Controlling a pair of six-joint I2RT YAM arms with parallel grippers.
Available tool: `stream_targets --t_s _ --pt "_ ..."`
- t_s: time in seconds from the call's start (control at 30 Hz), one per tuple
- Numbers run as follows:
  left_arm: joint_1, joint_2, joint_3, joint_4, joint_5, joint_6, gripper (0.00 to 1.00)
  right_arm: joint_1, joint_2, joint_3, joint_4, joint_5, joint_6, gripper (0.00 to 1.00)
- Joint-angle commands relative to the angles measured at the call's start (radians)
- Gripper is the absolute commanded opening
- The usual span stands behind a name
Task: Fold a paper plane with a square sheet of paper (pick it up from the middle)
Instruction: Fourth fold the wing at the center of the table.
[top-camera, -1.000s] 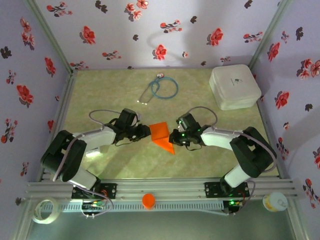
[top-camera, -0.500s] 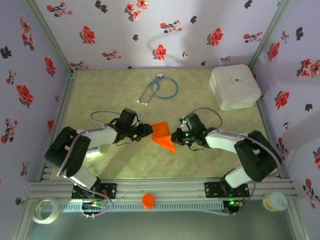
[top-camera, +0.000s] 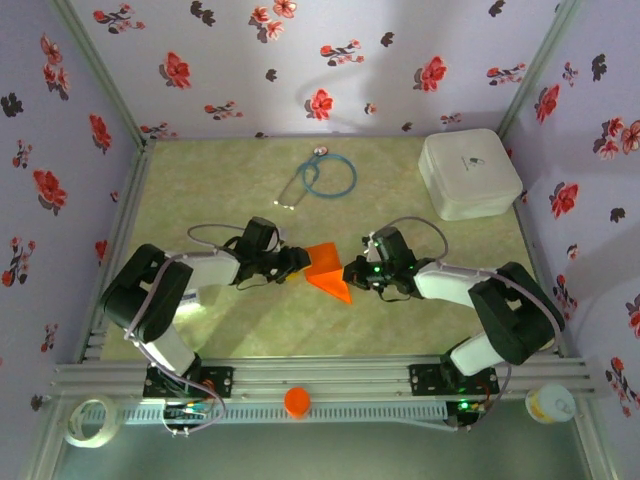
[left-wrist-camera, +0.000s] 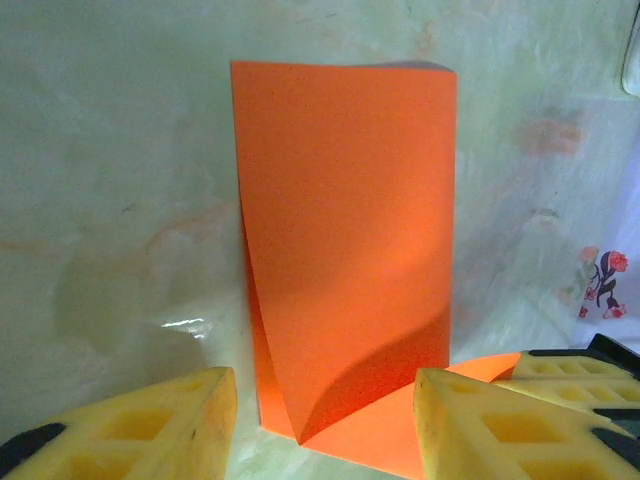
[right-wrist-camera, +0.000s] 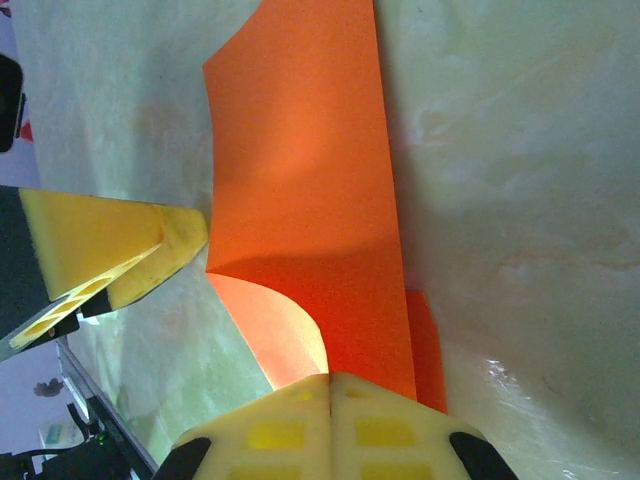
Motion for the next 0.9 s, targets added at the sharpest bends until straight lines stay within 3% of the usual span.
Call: stream_targets --t_s 0.0,0.53,0.87 --pt "0.007 0.020 0.027 0.035 0.023 -0.023 0.50 -0.012 -0.032 -0.024 0.044 -0.017 0.027 0.05" --pt "0.003 0.078 0.042 0.115 0.060 -0.051 0.39 -0.036 -0.046 -0.056 0.076 -0.036 0.035 0.05" --pt "0.002 0.083 0.050 0.146 0.065 -0.057 0.20 -0.037 -0.025 -0.050 0.047 -0.036 0.019 0.09"
